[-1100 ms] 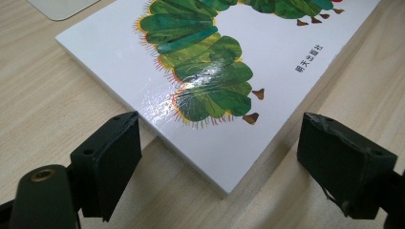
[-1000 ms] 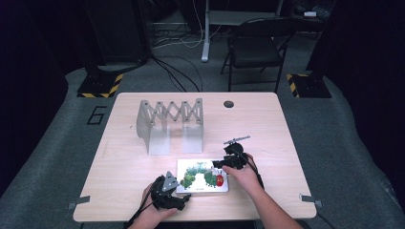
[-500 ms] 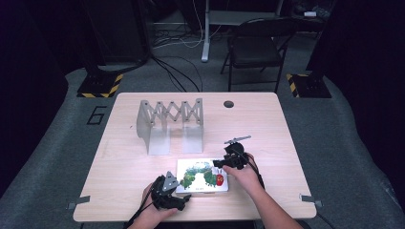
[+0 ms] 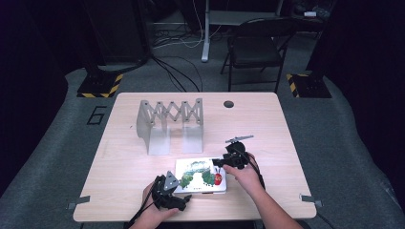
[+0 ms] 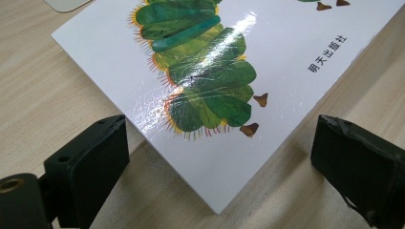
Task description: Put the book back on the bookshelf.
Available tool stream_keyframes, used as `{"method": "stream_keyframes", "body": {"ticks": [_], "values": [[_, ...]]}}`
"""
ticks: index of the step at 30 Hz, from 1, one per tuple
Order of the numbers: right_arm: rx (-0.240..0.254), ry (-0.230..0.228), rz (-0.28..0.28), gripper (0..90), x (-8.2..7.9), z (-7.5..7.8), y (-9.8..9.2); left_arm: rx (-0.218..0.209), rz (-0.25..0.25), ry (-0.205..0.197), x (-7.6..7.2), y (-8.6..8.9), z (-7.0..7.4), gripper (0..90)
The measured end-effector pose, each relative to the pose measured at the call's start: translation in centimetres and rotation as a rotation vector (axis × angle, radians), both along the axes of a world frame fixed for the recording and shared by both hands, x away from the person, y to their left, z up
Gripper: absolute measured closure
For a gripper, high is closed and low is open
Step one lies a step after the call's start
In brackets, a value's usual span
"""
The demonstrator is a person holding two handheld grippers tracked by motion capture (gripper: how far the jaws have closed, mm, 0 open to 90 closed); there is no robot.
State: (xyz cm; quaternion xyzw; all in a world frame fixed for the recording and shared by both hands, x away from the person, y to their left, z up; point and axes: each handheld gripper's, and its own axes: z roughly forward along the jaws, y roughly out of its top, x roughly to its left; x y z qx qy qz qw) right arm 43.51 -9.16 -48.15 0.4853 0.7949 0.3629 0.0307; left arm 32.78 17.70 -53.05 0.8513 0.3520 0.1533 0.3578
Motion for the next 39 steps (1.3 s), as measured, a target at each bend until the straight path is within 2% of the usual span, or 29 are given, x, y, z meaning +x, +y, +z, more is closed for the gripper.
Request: {"method": "stream_keyframes", "body": {"ticks": [4,5,7,13,14,19,23,25,27,32,39], "values": [[0.026,0.000,0.000,41.2,0.0,0.3,-0.1,0.002,0.029,-0.001,0.0,-0.2,-0.1,2.3],[0.033,-0.014,0.005,41.3,0.0,0.3,-0.1,0.011,0.027,0.005,0.0,-0.2,0.0,1.8],[0.042,-0.004,-0.002,41.4,-0.2,0.5,0.0,0.013,0.047,0.000,-0.1,-0.3,0.0,0.8],[0.050,-0.032,0.017,41.5,-0.4,0.9,0.1,0.015,0.078,-0.003,-0.2,-0.4,-0.1,0.0],[0.052,-0.021,0.013,41.6,-0.5,1.0,0.2,0.020,0.074,-0.001,-0.1,-0.4,0.0,0.0],[0.053,-0.036,0.027,41.6,-0.6,1.1,0.2,0.017,0.107,0.002,-0.3,-0.5,0.0,0.0],[0.066,-0.018,0.023,42.1,-0.8,1.3,0.4,0.024,0.118,0.004,-0.2,-0.4,0.0,0.0],[0.069,-0.018,0.028,42.8,-0.8,1.3,0.4,0.031,0.122,-0.019,-0.2,-0.3,0.0,0.0],[0.070,-0.040,0.040,42.8,-0.8,1.3,0.5,0.031,0.122,-0.021,-0.3,-0.4,0.0,0.0],[0.074,-0.036,0.040,43.0,-0.8,1.3,0.6,0.042,0.123,-0.053,-0.5,-0.6,0.0,0.2],[0.076,-0.036,0.041,43.1,-0.7,1.2,0.6,0.072,0.089,-0.092,-0.8,-0.7,0.3,2.5]]}}
